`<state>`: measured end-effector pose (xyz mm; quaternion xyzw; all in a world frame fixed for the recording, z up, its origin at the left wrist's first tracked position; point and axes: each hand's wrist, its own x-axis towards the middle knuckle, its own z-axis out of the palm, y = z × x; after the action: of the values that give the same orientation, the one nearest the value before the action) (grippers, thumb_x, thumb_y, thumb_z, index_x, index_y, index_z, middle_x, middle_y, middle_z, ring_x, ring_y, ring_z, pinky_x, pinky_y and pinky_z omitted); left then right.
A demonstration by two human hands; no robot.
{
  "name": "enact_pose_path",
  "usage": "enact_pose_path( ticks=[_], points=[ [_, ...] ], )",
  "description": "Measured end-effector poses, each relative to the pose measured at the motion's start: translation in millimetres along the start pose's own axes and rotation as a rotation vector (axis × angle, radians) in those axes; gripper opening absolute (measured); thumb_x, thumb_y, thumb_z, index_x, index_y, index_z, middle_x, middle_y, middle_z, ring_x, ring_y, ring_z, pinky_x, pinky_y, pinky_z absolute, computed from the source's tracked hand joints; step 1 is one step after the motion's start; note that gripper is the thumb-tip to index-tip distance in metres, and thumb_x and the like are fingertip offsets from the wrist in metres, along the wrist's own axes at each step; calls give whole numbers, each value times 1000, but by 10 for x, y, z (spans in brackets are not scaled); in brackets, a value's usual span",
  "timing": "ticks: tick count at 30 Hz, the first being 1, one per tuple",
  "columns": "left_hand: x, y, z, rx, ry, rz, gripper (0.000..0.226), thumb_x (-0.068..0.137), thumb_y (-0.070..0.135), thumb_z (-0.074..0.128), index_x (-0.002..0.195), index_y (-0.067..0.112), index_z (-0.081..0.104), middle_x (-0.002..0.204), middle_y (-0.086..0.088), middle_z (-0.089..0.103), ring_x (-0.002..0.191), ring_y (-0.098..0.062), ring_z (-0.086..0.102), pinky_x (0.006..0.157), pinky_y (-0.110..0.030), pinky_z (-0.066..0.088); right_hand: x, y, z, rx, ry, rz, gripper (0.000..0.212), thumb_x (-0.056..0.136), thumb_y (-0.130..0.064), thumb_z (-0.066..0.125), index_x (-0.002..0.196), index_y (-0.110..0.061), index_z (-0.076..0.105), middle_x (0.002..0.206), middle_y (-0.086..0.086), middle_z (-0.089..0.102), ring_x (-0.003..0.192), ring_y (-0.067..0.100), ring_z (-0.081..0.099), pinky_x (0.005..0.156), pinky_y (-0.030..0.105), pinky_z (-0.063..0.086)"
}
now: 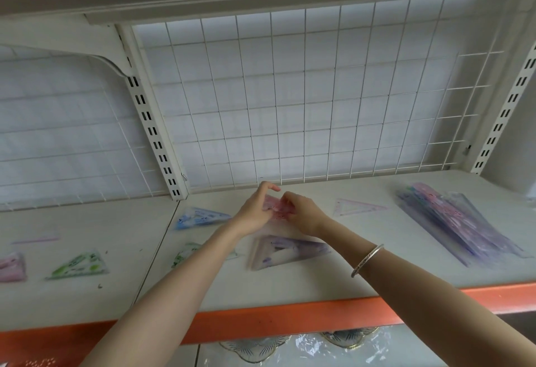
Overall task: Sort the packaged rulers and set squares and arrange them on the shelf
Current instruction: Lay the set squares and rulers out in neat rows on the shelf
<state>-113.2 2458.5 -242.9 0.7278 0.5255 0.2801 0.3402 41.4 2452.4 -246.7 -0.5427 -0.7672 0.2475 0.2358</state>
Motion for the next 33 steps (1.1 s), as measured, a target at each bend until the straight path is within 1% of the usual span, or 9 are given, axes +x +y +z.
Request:
enact_pose_path(
  ticks=[4,7,10,14,16,22,26,30,33],
  points=[
    [-33,23,47,56,13,-12,34,91,-13,41,122,1,42,112,-15,62,93,-15,55,73,-6,45,-14,-9,71,-180,-54,-7,16,94,-17,46,105,-7,50,111,19,54,104,32,47,84,38,35],
    [-43,47,89,91,44,-35,25,92,-9,42,116,-2,41,109,-13,58,93,-16,53,71,-5,43,-19,-23,51,-159,-64,-23,23,92,-24,44,102,-5,49,109,20,52,94,29,45,79,35,32],
    [-49,43,59,251,118,-73,11,93,6,49,99,8,39,88,0,47,85,-21,45,58,-10,34,-14,28,-15,-114,-37,-20,11,95,-14,42,97,-6,49,107,21,54,85,21,38,69,27,23],
    [-82,145,76,667,165,-64,25,95,21,48,114,3,49,115,-11,53,108,-27,49,82,-30,41,-20,42,3,-152,-29,-42,14,96,-11,42,102,-2,51,107,21,53,92,27,44,72,29,26],
    [-78,205,80,836,237,-110,30,95,24,49,117,5,55,119,-9,52,114,-25,48,82,-33,43,-26,35,21,-222,-11,-41,22,97,-13,39,113,-1,51,113,19,51,105,32,44,80,34,30],
    [-77,286,165,755,255,-198,25,96,17,49,113,3,60,113,-15,54,100,-31,58,69,-31,38,-68,-16,-12,-512,95,-54,36,98,-34,43,119,-7,54,119,11,47,116,28,38,91,37,33],
    [-79,293,187,739,279,-209,25,97,17,49,117,6,60,113,-15,54,101,-31,58,69,-31,40,-74,-136,0,-541,115,-98,33,97,-26,46,114,0,56,118,14,50,117,27,41,90,36,41],
    [-63,263,179,712,287,-207,26,96,14,49,117,8,62,112,-14,53,100,-31,59,68,-29,39,-91,-236,7,-631,128,-95,24,94,-15,45,107,-2,59,110,15,58,106,28,51,80,33,44],
    [-72,244,183,678,294,-191,25,94,16,52,116,11,64,111,-13,54,99,-30,59,68,-30,40,-79,-272,40,-742,188,-171,25,52,-17,84,63,-7,63,61,9,61,56,22,60,46,23,42]
  ],
)
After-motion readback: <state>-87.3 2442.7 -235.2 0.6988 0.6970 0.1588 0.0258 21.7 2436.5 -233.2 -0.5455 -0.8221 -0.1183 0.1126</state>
